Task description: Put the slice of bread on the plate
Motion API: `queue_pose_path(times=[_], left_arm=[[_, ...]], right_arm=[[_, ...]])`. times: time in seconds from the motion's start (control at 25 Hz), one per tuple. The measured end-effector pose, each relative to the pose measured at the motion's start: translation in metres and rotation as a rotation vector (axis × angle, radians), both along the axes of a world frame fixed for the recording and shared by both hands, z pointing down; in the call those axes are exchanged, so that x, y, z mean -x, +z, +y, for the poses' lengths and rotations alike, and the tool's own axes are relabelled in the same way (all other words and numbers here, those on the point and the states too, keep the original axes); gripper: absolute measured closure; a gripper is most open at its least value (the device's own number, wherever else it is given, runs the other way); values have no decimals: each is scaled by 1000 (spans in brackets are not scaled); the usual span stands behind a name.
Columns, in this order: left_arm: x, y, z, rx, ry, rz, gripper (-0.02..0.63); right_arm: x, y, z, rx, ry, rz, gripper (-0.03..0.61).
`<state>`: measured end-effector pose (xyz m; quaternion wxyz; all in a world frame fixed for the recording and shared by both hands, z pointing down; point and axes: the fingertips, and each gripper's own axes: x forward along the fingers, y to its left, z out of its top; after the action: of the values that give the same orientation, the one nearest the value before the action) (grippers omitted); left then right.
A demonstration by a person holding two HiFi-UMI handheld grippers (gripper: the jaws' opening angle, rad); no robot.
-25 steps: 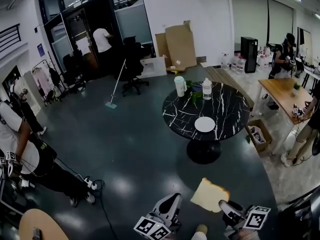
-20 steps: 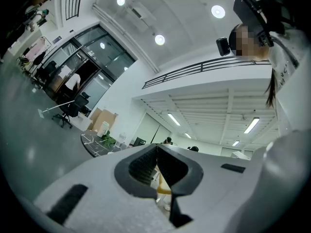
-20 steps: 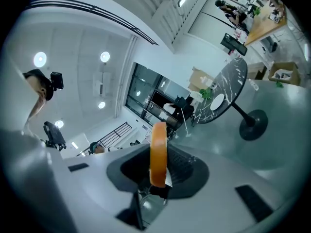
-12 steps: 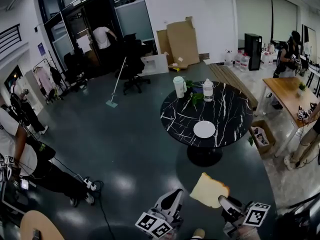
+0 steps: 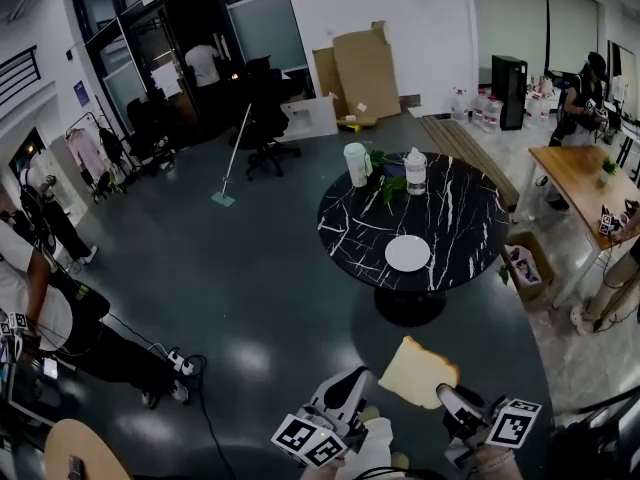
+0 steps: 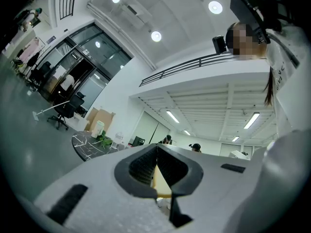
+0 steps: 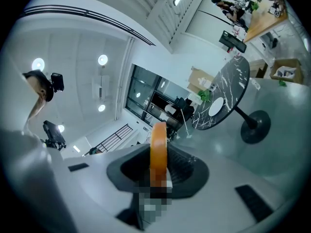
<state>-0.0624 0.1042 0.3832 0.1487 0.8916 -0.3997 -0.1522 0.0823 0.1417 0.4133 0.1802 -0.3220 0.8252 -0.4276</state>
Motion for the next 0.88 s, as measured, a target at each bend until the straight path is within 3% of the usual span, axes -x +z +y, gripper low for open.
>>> queue_pose_path(times=[0.2,0.88], left_arm=[[-8,7,-23,20,14,9,606],[-27,5,-181,35,94,14,607]], right_arm=[[-6,8,-21,27,10,7,489],[-3,9,-165,86,56,14,489]])
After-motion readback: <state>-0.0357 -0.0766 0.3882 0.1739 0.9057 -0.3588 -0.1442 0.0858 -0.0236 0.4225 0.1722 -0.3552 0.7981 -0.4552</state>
